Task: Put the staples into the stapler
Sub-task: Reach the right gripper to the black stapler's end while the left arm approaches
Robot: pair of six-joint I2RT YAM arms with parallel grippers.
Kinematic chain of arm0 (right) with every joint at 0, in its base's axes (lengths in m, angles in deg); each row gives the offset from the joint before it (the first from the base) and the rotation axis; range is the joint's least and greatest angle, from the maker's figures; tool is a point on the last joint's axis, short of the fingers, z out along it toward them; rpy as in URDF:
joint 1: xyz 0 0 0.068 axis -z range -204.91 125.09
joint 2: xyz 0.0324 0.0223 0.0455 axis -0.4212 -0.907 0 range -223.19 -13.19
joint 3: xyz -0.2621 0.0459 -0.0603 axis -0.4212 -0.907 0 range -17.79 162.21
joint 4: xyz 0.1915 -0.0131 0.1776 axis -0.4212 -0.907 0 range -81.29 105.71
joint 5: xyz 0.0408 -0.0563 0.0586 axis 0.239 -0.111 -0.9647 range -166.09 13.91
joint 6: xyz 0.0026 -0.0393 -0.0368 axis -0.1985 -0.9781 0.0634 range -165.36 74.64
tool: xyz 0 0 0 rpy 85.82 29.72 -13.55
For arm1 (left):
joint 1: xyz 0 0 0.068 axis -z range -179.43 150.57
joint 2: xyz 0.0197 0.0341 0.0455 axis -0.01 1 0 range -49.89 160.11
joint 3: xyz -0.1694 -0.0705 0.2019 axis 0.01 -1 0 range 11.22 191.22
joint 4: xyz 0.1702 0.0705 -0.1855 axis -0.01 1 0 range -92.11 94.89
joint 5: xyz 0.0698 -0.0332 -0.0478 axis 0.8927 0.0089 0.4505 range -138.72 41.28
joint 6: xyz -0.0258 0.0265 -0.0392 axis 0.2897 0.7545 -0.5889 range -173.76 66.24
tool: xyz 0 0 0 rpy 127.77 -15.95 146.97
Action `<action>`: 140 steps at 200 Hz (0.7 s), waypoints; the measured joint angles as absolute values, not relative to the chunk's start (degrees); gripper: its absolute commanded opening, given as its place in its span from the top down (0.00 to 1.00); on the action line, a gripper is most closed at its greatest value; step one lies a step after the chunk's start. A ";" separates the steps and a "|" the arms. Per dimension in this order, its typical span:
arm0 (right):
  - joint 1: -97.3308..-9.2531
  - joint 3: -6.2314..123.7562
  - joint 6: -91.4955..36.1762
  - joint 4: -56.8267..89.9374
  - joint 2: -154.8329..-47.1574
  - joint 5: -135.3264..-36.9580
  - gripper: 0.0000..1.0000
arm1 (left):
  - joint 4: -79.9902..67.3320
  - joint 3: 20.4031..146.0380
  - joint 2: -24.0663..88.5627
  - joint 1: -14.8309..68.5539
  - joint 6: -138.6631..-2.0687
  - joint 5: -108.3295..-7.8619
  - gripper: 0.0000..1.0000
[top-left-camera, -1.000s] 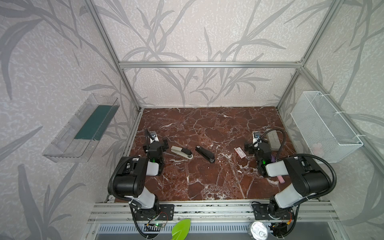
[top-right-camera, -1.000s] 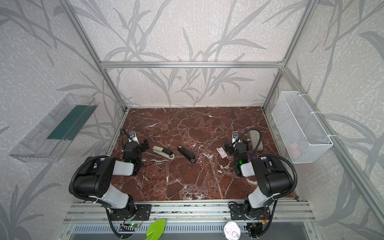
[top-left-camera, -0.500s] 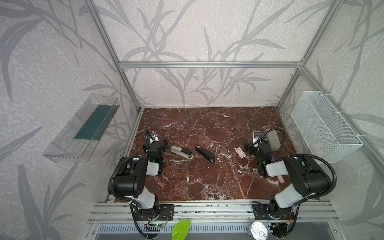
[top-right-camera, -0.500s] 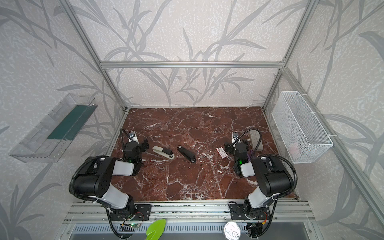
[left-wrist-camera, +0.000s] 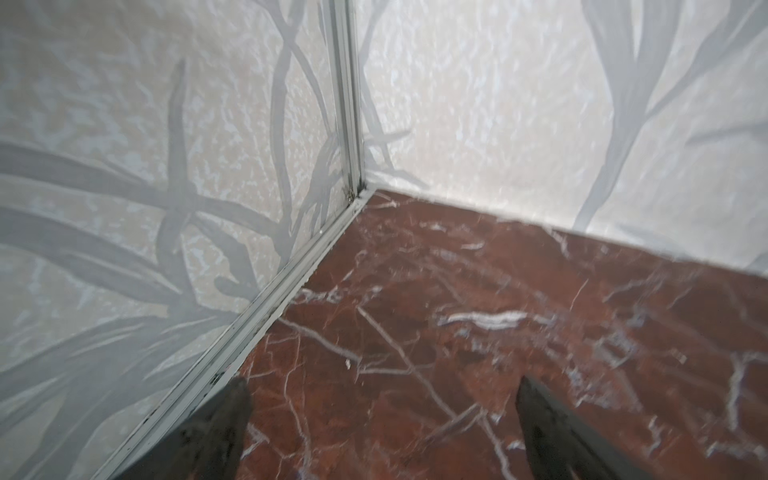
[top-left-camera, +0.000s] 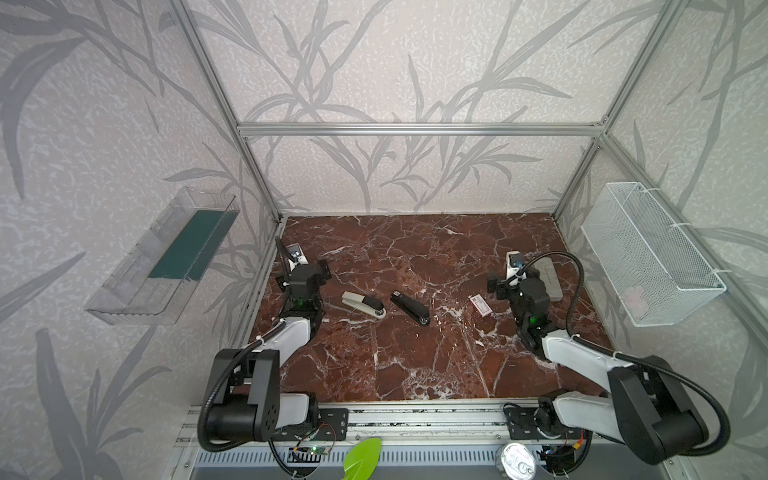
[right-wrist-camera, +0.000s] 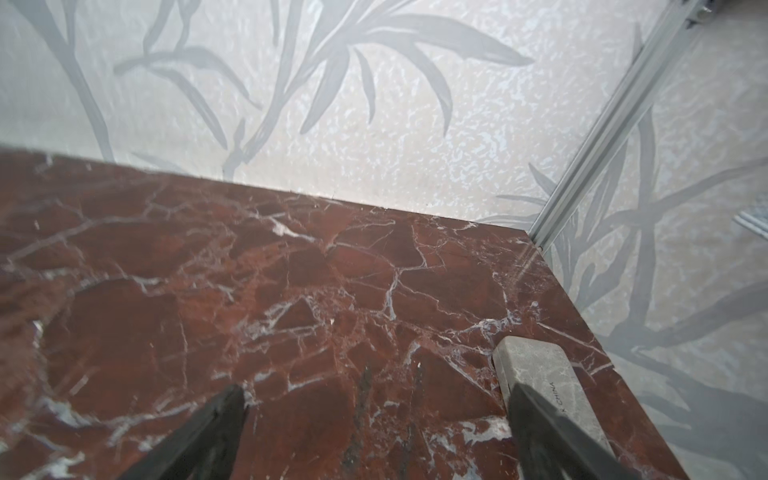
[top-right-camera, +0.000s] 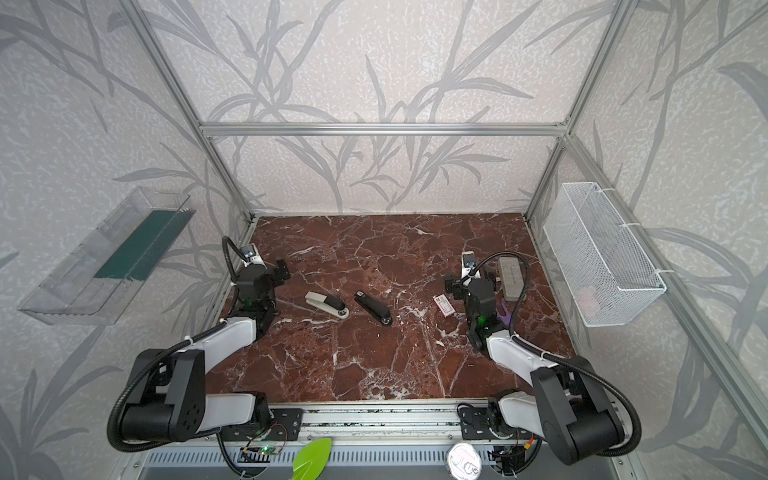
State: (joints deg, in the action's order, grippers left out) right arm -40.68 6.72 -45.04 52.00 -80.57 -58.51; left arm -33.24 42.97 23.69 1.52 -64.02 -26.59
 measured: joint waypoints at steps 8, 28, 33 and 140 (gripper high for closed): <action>-39.48 7.92 -39.77 47.26 -77.16 -59.64 0.04 | -29.66 44.34 21.76 1.46 -67.87 -26.44 0.01; -32.59 9.41 -28.32 42.05 -70.73 -68.91 0.18 | -21.42 46.95 17.24 0.47 -77.38 -29.55 0.07; -31.00 9.94 -26.18 40.55 -70.06 -70.94 0.22 | -19.65 47.47 16.43 0.32 -79.02 -31.03 0.11; -46.36 33.80 -23.62 -1.55 -81.75 -90.70 0.47 | 10.97 45.20 4.78 10.29 -93.90 -61.87 0.18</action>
